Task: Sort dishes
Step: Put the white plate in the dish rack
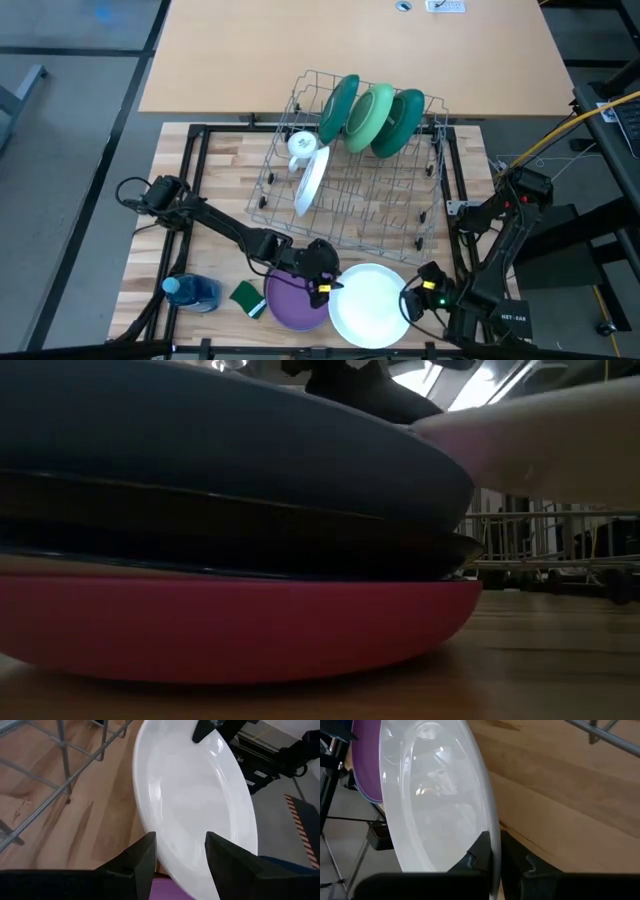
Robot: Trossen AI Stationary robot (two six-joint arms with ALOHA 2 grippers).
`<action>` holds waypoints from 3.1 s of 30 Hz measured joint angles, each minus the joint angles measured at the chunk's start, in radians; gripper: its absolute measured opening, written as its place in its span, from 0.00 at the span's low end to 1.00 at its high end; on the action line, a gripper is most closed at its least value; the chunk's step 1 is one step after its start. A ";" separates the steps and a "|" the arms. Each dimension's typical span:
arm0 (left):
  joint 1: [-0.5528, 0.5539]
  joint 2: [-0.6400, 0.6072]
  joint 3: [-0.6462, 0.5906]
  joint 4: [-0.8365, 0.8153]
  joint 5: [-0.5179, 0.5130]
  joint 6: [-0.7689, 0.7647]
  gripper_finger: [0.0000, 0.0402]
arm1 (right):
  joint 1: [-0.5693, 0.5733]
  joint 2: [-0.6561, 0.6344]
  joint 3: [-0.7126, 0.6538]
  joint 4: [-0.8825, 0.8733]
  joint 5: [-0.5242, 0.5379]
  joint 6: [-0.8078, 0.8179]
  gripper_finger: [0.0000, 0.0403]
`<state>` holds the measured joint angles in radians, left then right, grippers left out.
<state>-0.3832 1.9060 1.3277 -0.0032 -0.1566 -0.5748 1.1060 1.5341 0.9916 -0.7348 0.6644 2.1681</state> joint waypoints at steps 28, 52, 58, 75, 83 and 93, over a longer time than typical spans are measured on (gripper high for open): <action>0.005 0.000 0.000 0.035 0.084 -0.073 0.39 | -0.017 0.001 0.051 0.049 0.203 -0.160 0.05; 0.005 0.000 -0.003 0.014 0.141 -0.043 0.12 | -0.080 -0.001 0.253 0.018 0.013 -0.486 0.35; 0.005 -0.002 -0.002 0.044 0.171 -0.046 0.12 | -0.079 -0.001 0.344 -0.056 -0.002 -0.549 0.36; 0.059 -0.178 -0.002 0.092 0.730 -0.043 0.12 | -0.078 0.000 0.732 -0.271 0.331 -1.247 0.36; 0.098 -0.261 0.001 0.311 1.198 -0.016 0.12 | -0.079 -0.001 0.818 -0.227 0.455 -1.791 0.36; 0.082 -0.284 0.001 0.468 1.425 0.011 0.12 | -0.080 0.001 0.818 -0.149 0.463 -2.038 0.36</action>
<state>-0.3016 1.6218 1.3285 0.4647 1.2683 -0.5640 1.0264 1.5349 1.8091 -0.8841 1.1275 0.1305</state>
